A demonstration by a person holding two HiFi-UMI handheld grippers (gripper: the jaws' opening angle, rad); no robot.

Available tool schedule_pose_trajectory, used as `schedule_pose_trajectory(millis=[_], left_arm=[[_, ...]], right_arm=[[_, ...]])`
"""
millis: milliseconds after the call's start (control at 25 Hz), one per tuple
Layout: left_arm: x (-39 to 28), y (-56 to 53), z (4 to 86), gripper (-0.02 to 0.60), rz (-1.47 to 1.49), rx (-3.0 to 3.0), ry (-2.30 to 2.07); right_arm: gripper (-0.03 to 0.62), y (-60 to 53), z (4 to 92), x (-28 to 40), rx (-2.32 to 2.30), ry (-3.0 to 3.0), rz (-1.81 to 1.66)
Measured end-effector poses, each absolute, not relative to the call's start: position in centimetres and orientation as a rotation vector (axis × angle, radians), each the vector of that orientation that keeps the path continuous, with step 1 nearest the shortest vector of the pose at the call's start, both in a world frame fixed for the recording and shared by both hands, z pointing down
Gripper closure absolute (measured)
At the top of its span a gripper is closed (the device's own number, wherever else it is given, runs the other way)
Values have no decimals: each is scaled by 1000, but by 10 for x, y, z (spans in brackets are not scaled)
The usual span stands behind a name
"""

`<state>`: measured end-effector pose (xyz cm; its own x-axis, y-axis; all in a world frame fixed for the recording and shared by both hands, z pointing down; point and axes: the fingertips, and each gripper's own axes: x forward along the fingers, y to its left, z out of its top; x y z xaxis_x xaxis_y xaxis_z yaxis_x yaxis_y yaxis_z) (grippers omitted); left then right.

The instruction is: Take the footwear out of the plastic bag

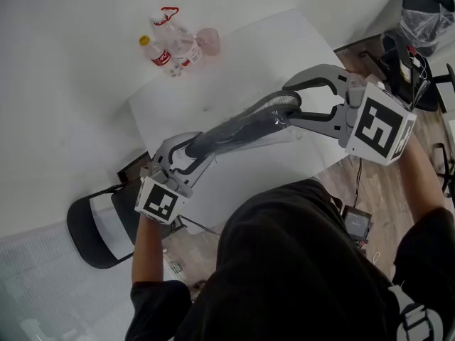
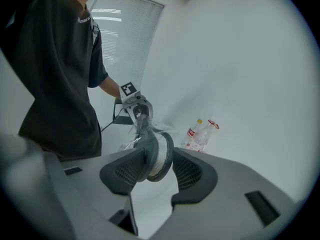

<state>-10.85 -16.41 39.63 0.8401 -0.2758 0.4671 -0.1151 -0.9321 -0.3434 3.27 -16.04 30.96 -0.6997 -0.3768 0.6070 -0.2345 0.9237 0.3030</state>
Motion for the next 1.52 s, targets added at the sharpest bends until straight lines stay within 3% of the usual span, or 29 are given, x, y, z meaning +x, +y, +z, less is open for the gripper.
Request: schedule_pose_trajectory(millis=[360,720,920,1280,1520], left_arm=[[-106,-155,394,400,-721,-2696,240],[-110,-165,396,403,-754,-2707,286],[-103,-160,396,403,-737,-2729,275],[-101,-157,397,403,-730,-2735,268],[-93,-148,390,403,-651,-2789,252]], right_arm=[[411,-162,323,46,441,-2282,-326],[419,-141,329,40,207,-2364,-121],[451,-130,342,37,113,-2322,-123],[451,-129,369,32,163,-2247,-161],[454,-129,363,16,217,-2421,13]])
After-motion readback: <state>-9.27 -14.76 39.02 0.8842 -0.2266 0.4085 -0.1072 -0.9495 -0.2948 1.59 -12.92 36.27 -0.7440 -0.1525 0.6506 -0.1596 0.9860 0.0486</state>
